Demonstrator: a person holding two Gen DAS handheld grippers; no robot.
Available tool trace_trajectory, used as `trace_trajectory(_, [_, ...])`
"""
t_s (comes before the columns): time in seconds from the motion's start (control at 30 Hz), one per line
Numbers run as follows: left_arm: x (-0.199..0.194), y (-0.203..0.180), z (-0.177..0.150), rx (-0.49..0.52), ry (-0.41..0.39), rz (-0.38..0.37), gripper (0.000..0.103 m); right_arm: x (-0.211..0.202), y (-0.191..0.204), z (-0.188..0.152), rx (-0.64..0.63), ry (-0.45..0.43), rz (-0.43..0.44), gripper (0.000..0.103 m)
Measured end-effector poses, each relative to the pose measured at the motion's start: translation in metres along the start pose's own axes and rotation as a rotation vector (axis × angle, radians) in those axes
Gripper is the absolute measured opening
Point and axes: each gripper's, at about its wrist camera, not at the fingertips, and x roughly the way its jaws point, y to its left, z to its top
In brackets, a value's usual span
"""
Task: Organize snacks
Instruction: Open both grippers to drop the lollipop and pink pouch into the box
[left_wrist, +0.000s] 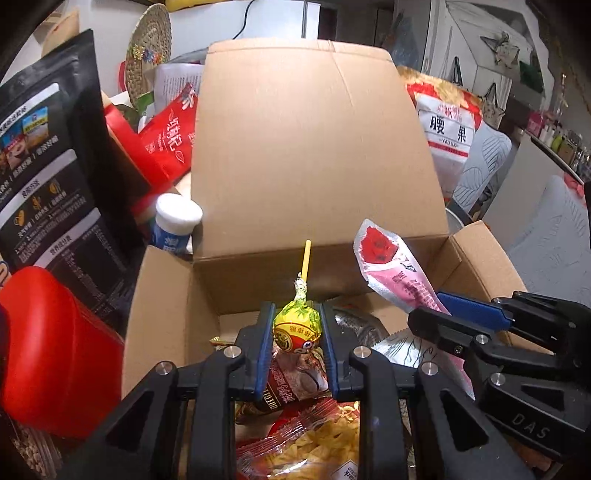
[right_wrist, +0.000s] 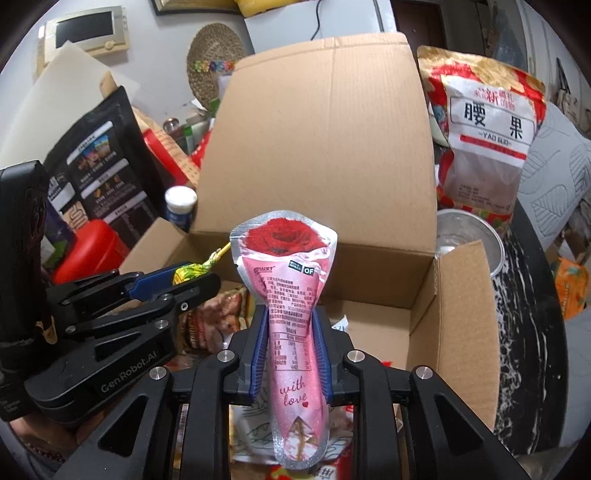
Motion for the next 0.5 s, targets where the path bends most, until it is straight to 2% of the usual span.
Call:
trace_trajectory(0.3, [0.022,0.005,-0.003,-0.019,0.119,0.007,0.024,0.009,0.007,-0.004,-0.059,0.031,-0.037,0.033])
trace_trajectory(0.37, [0.024,0.008,-0.003,-0.034,0.122,0.011,0.024,0.009,0.005,-0.004,-0.052,0.034,-0.034,0.037])
trace_trajectory(0.5, [0.027,0.011,-0.004,-0.04,0.139,0.028,0.024,0.015,0.003,-0.004,-0.041,0.065,-0.031,0.038])
